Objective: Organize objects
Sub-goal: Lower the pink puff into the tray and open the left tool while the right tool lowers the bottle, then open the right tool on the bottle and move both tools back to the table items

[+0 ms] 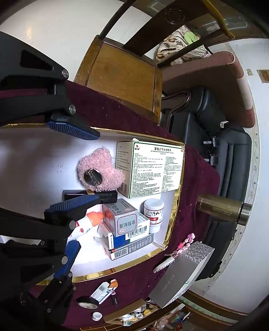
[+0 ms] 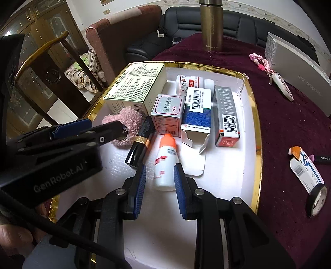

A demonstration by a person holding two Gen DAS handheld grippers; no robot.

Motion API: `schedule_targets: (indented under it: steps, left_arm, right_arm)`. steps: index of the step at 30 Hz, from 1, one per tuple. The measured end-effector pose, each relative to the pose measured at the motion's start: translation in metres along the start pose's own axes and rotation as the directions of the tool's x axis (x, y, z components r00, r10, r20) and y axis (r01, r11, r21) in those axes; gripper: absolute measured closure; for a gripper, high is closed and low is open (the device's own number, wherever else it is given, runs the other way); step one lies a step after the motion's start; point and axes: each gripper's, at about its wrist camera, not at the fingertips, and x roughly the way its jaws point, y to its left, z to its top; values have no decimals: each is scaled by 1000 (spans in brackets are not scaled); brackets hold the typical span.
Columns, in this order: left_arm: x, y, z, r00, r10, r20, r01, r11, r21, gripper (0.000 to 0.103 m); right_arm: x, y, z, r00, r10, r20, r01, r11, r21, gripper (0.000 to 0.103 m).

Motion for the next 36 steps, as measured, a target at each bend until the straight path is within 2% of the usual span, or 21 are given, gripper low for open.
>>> schedule_targets:
  steps: [9,13,30,32,34,36]
  left_arm:
    - [-13,1,-6,1000,1,15,-1,1000,-3,54]
    - [-19,1,-8,1000,-4,26,4,1000,-1,54]
    - [-30,-29,-22,999,-27,30,25,999,48,54]
    - [-32,-33,-24,999,-26,31,25,998,51,54]
    - [-32,-39,-26,999,-29,28,28,998,55,54]
    - [-33,-48,-28,999,-35,24,33,997,68,54]
  right_arm:
    - [-9,0,-3,1000,13,15,-13,1000,11,76]
    - [-12,-4,-6,997,68,24,-69,997,39,76]
    - [-32,-36,-22,995,79,62,-85,991,102,76]
    - [-38,-42,-24,994,83,76,-91,990,112,73]
    - [-44,-49,-27,993,79,91,-90,988,124,66]
    - [-48,-56,-30,992,81,99,-95,986,136,65]
